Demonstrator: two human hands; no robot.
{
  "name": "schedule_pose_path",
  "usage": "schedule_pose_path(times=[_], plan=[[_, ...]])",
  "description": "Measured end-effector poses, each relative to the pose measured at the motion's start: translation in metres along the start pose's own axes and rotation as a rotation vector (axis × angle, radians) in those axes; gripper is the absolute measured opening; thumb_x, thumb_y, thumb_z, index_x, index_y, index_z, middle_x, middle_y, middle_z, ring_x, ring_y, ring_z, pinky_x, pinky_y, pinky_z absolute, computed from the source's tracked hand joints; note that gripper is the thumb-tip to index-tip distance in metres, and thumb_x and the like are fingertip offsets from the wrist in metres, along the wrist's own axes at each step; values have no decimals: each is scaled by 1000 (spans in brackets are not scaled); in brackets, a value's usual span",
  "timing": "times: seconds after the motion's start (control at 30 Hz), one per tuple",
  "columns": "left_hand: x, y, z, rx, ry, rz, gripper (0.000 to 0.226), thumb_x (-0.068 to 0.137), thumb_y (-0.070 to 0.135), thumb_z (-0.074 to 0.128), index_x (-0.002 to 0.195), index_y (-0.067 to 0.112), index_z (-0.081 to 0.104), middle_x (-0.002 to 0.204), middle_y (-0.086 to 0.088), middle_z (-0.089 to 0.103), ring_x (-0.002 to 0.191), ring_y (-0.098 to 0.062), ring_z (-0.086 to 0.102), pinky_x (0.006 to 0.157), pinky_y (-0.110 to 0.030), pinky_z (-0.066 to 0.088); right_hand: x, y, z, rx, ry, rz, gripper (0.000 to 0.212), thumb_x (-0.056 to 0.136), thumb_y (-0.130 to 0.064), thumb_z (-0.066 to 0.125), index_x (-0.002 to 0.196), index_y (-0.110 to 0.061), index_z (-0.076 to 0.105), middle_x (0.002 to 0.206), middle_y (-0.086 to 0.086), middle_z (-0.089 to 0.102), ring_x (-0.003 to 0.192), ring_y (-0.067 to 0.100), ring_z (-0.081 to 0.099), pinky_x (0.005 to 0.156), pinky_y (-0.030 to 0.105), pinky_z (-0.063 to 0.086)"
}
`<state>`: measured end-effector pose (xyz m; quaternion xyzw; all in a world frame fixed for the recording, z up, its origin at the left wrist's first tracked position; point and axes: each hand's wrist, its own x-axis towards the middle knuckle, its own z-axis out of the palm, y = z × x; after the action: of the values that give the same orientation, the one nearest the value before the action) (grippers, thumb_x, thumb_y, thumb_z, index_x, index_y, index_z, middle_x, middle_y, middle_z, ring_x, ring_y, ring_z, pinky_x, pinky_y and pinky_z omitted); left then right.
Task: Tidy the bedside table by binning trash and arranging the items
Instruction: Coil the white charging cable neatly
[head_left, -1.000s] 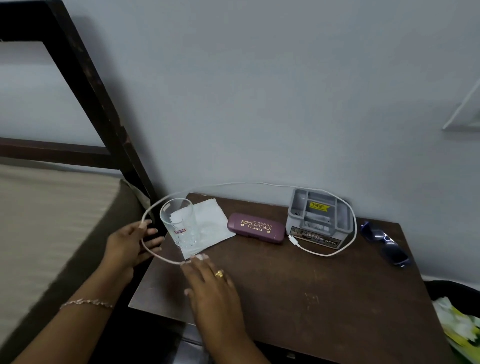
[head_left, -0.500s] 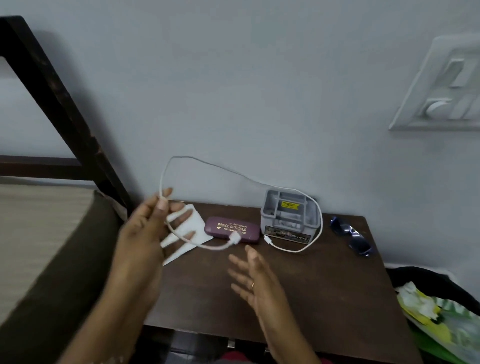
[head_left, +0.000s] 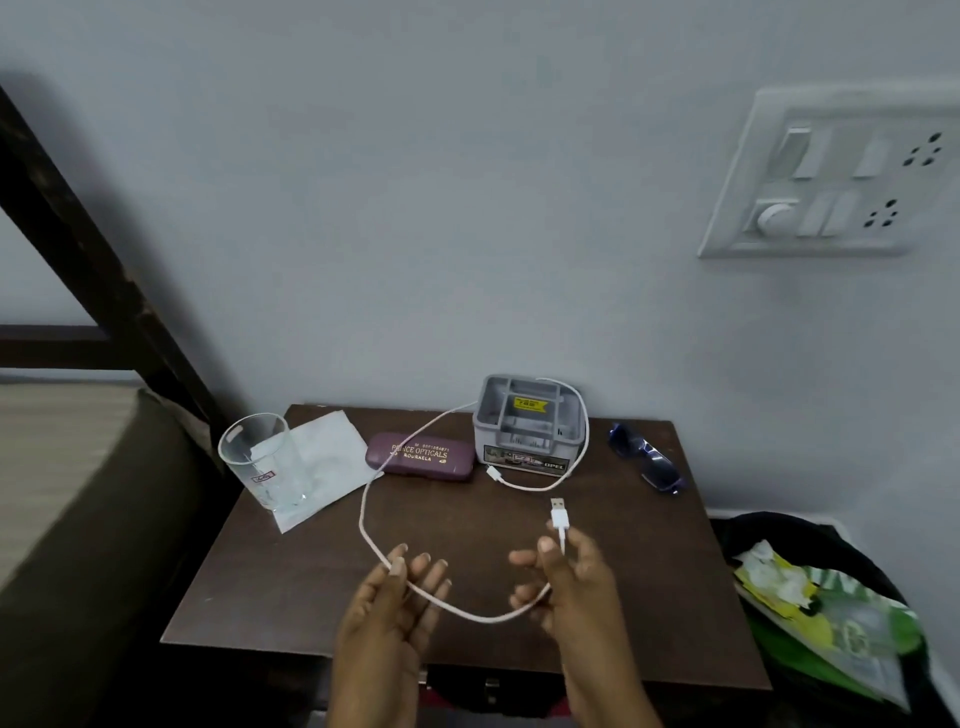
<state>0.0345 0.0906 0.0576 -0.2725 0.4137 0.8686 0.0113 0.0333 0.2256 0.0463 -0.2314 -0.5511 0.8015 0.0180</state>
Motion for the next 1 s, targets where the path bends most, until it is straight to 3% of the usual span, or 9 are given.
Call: schedule_pose_path(times=[0.13, 0.27, 0.47, 0.67, 0.73, 0.8, 0.9, 1.0], plan=[[9, 2, -4, 103, 1, 31, 27, 95, 7, 44, 120, 1, 53, 89, -14, 67, 67, -18, 72, 54, -21, 58, 10, 11, -14, -324, 62, -176, 9, 95, -15, 49, 94, -22, 55, 76, 4, 72, 39, 9, 51, 45, 21, 45], [10, 6, -2, 334, -32, 116, 26, 92, 2, 50, 116, 7, 59, 94, -15, 63, 57, -15, 69, 52, -21, 57, 16, 15, -16, -757, 62, -528, 17, 85, -10, 62, 84, -25, 69, 82, -11, 61, 72, 8, 60, 68, 28, 48], [-3, 23, 5, 691, -73, 421, 34, 88, -3, 55, 117, 14, 62, 96, -18, 53, 52, -6, 63, 56, -18, 56, 14, 4, 8, -908, -136, -807, 21, 85, -13, 56, 97, -25, 67, 89, -11, 60, 81, 2, 56, 74, 14, 42], [-15, 45, 15, 1139, -167, 725, 32, 82, -1, 64, 100, 26, 68, 76, 2, 65, 60, -6, 65, 57, -12, 50, 0, -8, 19, -1132, -178, -961, 30, 81, -16, 47, 108, -24, 59, 94, -9, 59, 87, 7, 56, 70, 20, 47], [-13, 44, 16, 1345, -236, 837, 39, 81, -5, 62, 106, 24, 69, 83, 8, 59, 62, -11, 63, 59, -24, 53, -4, -12, 22, -1166, -158, -995, 33, 77, -14, 52, 108, -23, 55, 90, -7, 60, 83, 11, 57, 65, 22, 49], [-11, 41, 16, 1500, -246, 920, 40, 79, -4, 65, 109, 22, 69, 88, 5, 56, 61, -7, 57, 53, -31, 52, -6, -14, 23, -1183, -160, -988, 43, 77, -12, 51, 118, -24, 48, 89, -6, 60, 80, 11, 58, 63, 22, 49], [-11, 39, 16, 1581, -292, 994, 40, 74, -1, 71, 105, 25, 69, 97, 0, 58, 61, 8, 46, 47, -10, 35, -5, -11, 24, -1171, -203, -964, 66, 78, -6, 49, 139, -25, 35, 98, -3, 63, 86, 14, 61, 68, 26, 52], [-11, 40, 19, 1595, -331, 964, 39, 78, 8, 69, 105, 36, 67, 105, 7, 57, 65, 24, 39, 56, -3, 28, -1, -10, 23, -1133, -183, -951, 50, 82, -13, 42, 131, -22, 48, 104, -4, 63, 95, 12, 61, 77, 25, 52]])
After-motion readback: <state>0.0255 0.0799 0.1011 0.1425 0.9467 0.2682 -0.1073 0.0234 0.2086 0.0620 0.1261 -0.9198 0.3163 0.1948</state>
